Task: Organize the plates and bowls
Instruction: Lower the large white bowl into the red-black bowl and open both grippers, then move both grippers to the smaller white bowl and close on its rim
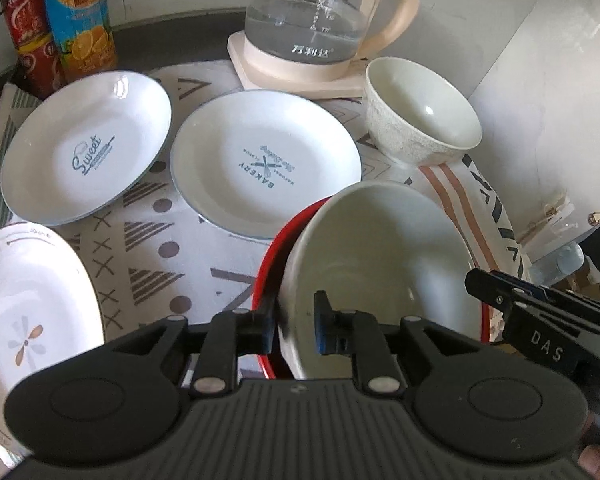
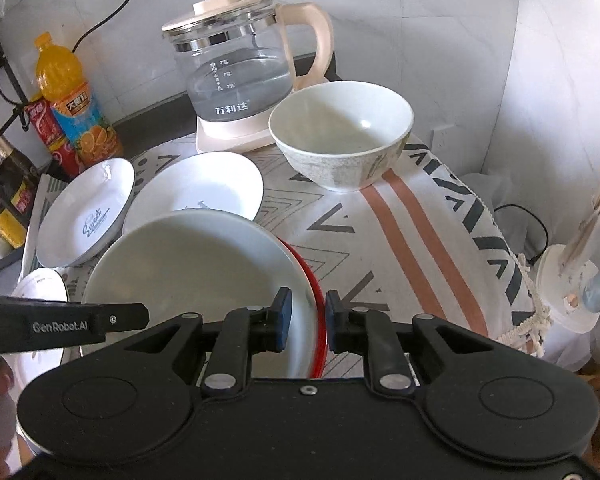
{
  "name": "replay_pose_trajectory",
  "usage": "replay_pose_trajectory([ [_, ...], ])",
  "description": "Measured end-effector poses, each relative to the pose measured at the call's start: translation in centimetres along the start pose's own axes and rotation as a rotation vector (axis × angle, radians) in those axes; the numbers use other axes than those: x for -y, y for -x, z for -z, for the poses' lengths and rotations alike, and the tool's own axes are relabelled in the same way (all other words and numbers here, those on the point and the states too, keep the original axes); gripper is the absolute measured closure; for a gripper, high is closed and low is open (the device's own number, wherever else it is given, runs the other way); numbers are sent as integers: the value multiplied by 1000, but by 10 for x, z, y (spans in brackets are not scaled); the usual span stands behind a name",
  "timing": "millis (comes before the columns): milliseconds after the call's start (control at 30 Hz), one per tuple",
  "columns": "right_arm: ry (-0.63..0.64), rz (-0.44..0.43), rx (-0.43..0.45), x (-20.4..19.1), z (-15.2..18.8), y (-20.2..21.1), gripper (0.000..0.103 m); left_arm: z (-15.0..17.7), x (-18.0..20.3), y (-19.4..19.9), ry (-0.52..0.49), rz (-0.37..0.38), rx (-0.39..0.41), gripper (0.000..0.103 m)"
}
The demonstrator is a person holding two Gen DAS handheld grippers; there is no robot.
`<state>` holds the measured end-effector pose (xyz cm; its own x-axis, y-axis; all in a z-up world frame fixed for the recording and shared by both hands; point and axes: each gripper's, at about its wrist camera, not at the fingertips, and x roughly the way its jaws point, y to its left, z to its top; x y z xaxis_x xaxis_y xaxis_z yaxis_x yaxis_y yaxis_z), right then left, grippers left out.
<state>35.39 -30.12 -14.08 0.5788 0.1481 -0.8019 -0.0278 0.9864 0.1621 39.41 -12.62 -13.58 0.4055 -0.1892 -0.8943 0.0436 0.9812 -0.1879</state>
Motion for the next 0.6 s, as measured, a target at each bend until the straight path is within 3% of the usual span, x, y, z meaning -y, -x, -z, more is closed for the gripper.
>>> replay_pose_trajectory([
  [167,-42,-47,3,9,-5,10,78,-4,-5,12,23,16,1,84],
  [200,-45,-54,6,10,-6,13,75,-5,-5,14,25,17,6,78],
  [233,-50,-61,10,12,-7,15,71,-6,-5,18,24,4,19,64],
  [333,-66,-63,17,17,-11,18,61,-11,-7,28,33,-35,70,49],
  [500,-88,-64,37,27,-19,21,55,-23,-7,33,49,-23,91,46],
  [600,-104,-71,65,32,-24,23,46,-30,-3,31,37,-17,107,45],
])
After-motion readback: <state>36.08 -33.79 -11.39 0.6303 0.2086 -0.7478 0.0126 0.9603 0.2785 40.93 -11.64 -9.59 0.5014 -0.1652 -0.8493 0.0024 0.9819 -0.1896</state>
